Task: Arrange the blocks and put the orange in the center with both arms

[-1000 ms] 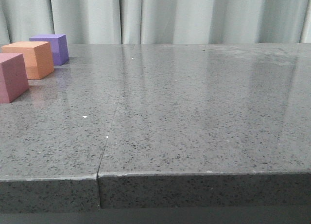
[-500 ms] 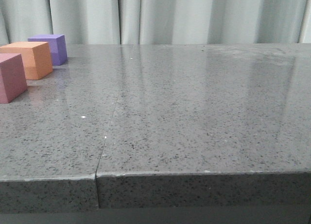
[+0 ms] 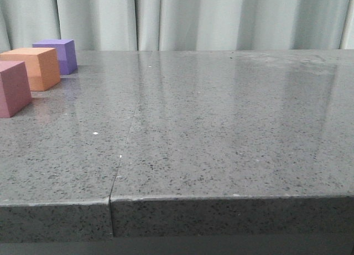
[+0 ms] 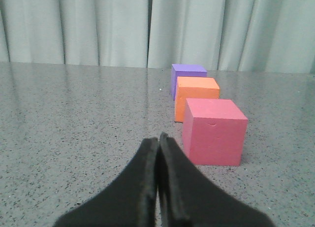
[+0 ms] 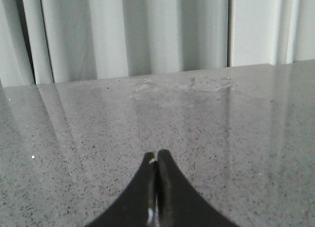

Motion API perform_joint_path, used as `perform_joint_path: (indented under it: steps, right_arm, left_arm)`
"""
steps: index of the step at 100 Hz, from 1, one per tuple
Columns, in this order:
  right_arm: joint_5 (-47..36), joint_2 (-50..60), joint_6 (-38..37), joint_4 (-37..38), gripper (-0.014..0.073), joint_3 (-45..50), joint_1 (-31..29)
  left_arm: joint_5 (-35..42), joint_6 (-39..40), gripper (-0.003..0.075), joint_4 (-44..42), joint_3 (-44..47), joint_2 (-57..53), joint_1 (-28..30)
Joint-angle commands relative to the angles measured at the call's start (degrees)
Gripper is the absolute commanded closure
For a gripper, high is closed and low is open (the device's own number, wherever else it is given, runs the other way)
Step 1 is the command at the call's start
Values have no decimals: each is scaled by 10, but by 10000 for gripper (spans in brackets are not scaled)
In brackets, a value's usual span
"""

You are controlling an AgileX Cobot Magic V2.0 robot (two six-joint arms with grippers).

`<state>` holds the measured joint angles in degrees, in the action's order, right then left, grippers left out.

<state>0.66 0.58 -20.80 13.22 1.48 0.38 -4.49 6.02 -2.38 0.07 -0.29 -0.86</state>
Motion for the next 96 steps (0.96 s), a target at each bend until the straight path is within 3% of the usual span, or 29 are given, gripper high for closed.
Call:
perform_joint_path:
  steps: [1, 17, 96]
  right_arm:
    - [-15, 14, 5, -9, 662, -8, -2]
    - [30, 14, 5, -12, 662, -8, -2]
    - [29, 14, 5, -18, 662, -8, -2]
  left_arm:
    - [50, -1, 741, 5, 23, -16, 0]
    - [50, -1, 741, 5, 23, -16, 0]
    - [50, -1, 741, 5, 23, -16, 0]
